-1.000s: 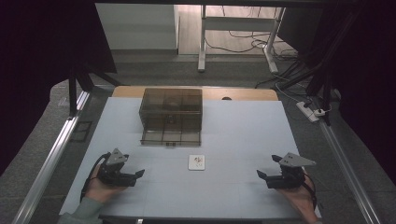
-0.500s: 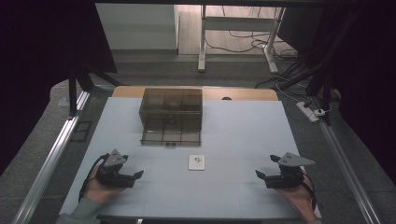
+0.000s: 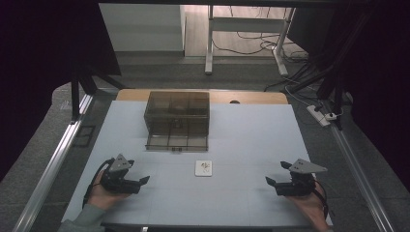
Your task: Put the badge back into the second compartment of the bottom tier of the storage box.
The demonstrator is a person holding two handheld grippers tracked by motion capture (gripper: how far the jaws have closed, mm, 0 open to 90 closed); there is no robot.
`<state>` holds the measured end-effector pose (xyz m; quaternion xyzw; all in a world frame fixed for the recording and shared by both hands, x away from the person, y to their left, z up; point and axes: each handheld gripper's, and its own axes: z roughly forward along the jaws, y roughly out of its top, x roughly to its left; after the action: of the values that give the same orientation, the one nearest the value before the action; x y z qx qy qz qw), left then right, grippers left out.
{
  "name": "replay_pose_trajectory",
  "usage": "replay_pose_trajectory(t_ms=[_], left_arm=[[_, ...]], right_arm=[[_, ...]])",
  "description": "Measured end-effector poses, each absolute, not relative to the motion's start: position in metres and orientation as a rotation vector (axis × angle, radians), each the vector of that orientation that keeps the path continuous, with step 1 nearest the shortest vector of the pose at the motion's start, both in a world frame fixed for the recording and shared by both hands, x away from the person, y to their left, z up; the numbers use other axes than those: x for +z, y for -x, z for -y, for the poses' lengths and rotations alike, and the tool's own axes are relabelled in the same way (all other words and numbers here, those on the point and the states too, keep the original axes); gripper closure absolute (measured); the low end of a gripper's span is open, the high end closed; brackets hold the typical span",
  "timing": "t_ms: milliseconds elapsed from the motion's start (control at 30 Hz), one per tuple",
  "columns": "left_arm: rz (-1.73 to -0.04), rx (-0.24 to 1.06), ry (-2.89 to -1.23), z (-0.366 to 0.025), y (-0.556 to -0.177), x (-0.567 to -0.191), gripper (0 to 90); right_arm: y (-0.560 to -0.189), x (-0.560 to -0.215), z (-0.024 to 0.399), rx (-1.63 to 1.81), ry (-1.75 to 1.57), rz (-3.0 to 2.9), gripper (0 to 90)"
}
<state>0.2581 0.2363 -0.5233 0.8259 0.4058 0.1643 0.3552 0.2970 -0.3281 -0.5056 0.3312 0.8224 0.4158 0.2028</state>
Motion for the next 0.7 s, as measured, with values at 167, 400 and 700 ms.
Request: replay_pose_trajectory(t_ms=[167, 400, 700], left_arm=[[-1.049, 0.425, -2.132, -0.2367, -0.2583, -0.5227, 14.4], [-1.047, 0.419, -2.132, -0.2361, -0.2598, -0.5215, 14.6], [-1.025, 0.416, -2.147, -0.2311, -0.2633, -0.5177, 14.8]], right_arm=[[-0.2968, -0.5052, 0.3283, 1.164, -0.924, -2.291, 15.0], [-0.2963, -0.5046, 0.3283, 1.167, -0.923, -2.288, 15.0], [-0.2956, -0.504, 0.3276, 1.171, -0.915, -2.286, 15.6]])
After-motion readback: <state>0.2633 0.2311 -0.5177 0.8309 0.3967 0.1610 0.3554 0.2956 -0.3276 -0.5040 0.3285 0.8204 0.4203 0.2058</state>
